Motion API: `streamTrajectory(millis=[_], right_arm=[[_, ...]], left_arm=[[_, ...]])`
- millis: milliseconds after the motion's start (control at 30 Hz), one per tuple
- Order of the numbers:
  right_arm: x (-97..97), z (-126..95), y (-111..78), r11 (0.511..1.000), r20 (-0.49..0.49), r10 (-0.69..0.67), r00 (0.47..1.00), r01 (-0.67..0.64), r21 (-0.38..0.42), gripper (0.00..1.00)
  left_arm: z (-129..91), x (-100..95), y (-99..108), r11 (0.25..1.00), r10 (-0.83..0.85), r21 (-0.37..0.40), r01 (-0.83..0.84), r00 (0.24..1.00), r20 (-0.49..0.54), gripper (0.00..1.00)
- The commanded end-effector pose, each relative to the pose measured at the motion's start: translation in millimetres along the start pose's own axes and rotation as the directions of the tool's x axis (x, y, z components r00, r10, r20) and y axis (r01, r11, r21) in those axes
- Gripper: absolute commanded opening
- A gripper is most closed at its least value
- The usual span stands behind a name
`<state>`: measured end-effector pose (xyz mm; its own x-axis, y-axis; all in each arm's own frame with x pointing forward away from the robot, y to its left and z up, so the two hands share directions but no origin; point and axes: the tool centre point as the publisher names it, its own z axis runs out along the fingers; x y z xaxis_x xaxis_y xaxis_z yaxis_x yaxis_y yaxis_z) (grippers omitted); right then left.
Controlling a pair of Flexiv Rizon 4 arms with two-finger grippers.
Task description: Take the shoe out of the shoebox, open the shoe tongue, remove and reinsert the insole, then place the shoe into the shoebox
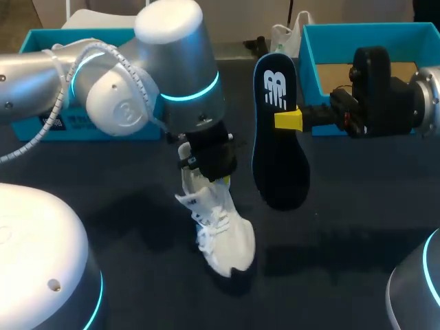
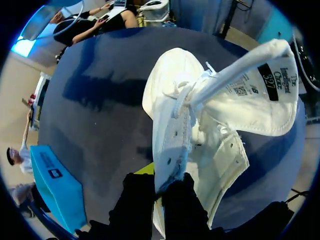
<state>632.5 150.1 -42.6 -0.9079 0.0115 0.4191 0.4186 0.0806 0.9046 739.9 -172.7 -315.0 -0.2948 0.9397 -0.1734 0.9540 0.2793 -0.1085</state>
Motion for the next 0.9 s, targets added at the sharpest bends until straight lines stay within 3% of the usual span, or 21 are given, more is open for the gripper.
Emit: streamTrajectory(millis=[33,900], right_arm=[[0.1,1.9,-0.3,1.0,0.002,0.0,1.0,0.0,0.001,0.0],[0.1,1.9,-0.3,1.0,0.002,0.0,1.0,0.0,0.001,0.0]], left_arm=[[6.7,0.0,3.1,0.999,0.034,0.012,-0.034,0.999,0.001,0.0],[46.9,-16.6,-9.4,0.985,0.167,0.053,-0.165,0.985,-0.038,0.0]])
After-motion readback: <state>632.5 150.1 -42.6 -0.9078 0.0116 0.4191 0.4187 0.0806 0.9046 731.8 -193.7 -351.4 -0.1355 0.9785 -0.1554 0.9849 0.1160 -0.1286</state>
